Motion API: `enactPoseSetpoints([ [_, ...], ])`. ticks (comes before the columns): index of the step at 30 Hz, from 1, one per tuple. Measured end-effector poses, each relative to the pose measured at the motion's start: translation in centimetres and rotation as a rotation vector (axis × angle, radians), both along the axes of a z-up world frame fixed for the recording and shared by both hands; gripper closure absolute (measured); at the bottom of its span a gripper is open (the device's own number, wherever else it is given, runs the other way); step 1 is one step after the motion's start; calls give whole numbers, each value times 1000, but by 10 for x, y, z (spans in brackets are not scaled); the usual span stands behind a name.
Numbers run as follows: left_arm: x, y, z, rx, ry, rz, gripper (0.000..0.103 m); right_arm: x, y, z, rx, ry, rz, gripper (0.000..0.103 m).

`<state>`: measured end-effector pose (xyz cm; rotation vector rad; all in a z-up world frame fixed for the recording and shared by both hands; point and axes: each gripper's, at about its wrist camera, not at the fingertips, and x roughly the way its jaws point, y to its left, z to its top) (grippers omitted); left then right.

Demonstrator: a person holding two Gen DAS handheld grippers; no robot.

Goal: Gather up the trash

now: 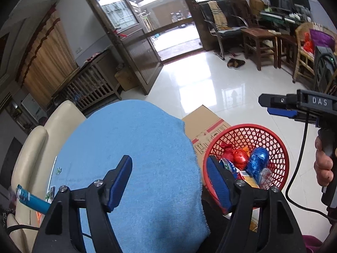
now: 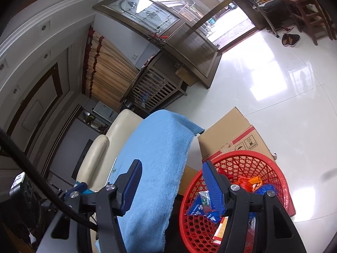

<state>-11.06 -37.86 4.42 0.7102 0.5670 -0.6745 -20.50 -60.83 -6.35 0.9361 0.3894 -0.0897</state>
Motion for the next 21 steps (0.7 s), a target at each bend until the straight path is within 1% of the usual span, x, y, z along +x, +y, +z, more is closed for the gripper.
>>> enactPoseSetpoints([
  [8, 10, 33, 18, -80, 14, 52, 29, 12, 22, 18, -61, 4, 45, 39],
  [16, 12, 70, 36, -148, -33, 115, 29, 27, 55, 39, -151, 11, 103, 39],
  [21, 15, 95, 47, -182, -83, 169, 29, 39, 87, 56, -255, 24, 141, 39],
])
